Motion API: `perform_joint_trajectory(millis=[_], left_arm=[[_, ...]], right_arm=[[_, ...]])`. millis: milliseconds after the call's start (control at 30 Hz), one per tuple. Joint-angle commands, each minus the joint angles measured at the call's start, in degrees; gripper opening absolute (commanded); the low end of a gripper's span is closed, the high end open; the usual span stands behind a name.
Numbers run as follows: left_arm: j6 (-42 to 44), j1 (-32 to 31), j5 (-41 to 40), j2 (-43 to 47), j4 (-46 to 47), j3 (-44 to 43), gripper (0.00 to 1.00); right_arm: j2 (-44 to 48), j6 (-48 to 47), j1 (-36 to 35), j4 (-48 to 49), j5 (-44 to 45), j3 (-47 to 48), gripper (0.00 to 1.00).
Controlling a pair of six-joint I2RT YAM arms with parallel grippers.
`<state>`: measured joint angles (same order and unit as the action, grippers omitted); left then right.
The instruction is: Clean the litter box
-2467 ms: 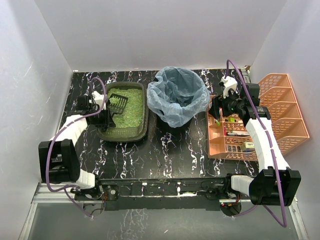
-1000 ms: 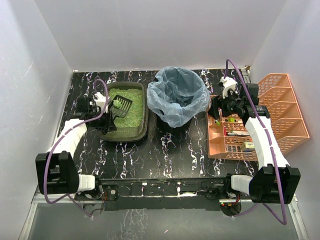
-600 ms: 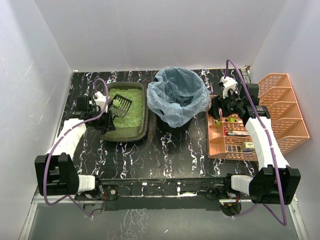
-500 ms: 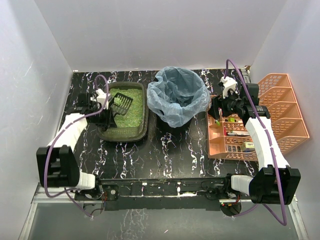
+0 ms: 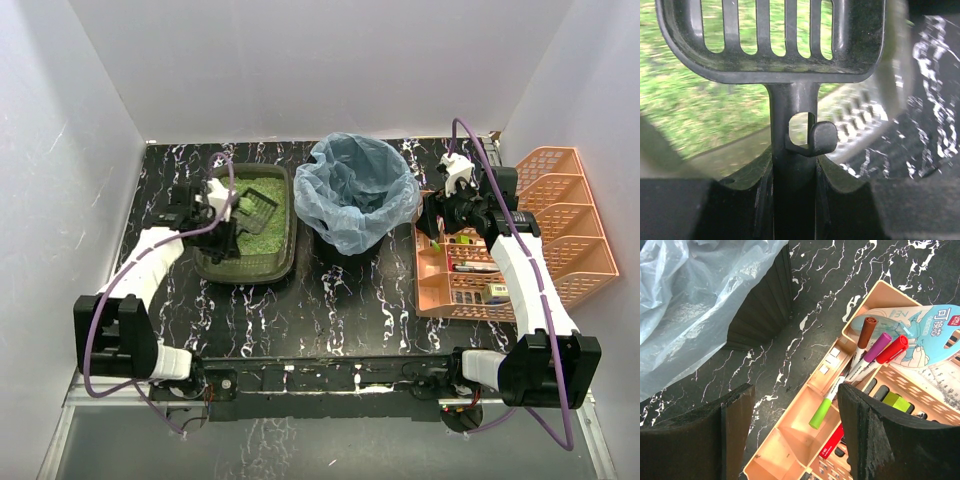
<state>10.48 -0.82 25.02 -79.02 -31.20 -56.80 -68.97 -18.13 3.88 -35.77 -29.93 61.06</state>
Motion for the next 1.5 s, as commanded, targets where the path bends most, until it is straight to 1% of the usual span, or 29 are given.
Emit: perform_joint_trajectory(millis=[0, 67, 100, 167, 267, 400, 467, 567, 900, 1000, 1167, 1233, 1367, 1467], left_arm=[[-0.8, -1.71, -0.48, 2.34, -1.84, -0.4, 0.0], [-0.42, 4.75, 4.54, 0.96, -2.33, -1.84, 0.0], [-0.03, 6.02, 4.55, -0.57, -3.03, -2.65, 0.0], [-0.81, 5.21, 5.06, -0.35, -2.19, -1.75, 0.0], [-1.87, 1.62, 2.88, 2.04, -0.39, 0.67, 0.0], [-1.09, 2.48, 3.66, 0.9, -1.59, -1.04, 0.0], [-1.43, 2.49, 4.57, 0.93, -1.07, -0.45, 0.0], [-1.49, 2.51, 3.92, 1.52, -1.06, -0.32, 0.0], [-3.65, 2.53, 7.79, 3.53, -3.46, -2.03, 0.0], [-5.3, 2.57, 10.32, 4.13, -5.3, -3.43, 0.0], [-9.06, 2.5, 16.86, 3.4, -8.38, -6.45, 0.0], [-10.08, 2.55, 17.8, 3.61, -9.34, -7.88, 0.0], [-11.68, 2.48, 16.22, 3.68, -11.29, -11.85, 0.0], [-10.66, 1.6, 11.86, 2.14, -15.1, -16.78, 0.0]], right_arm=[[1.08, -0.7, 0.33, 3.97, -0.55, 0.89, 0.73], [0.86, -0.57, 0.32, 3.94, -0.89, 0.81, 0.73], [0.67, -0.59, 0.29, 3.83, -1.04, 0.93, 0.73], [0.6, -0.59, 0.28, 3.56, -0.98, 1.16, 0.73], [0.78, -0.6, 0.29, 3.6, -0.74, 1.17, 0.73], [0.2, -0.57, 0.27, 3.55, -1.06, 1.29, 0.73], [0.28, -0.63, 0.33, 3.51, -0.94, 1.3, 0.73], [0.71, -0.61, 0.33, 3.9, -0.54, 0.7, 0.73], [0.55, -0.73, 0.3, 3.74, -0.93, 0.83, 0.73], [0.69, -0.76, 0.26, 3.78, -0.99, 0.82, 0.73], [0.77, -0.68, 0.32, 3.3, -1.19, 1.33, 0.73], [0.91, -0.85, 0.32, 3.25, -1.16, 1.35, 0.73], [0.89, -0.93, 0.34, 3.23, -1.11, 1.35, 0.73], [0.65, -0.94, 0.25, 3.24, -1.23, 1.51, 0.73]])
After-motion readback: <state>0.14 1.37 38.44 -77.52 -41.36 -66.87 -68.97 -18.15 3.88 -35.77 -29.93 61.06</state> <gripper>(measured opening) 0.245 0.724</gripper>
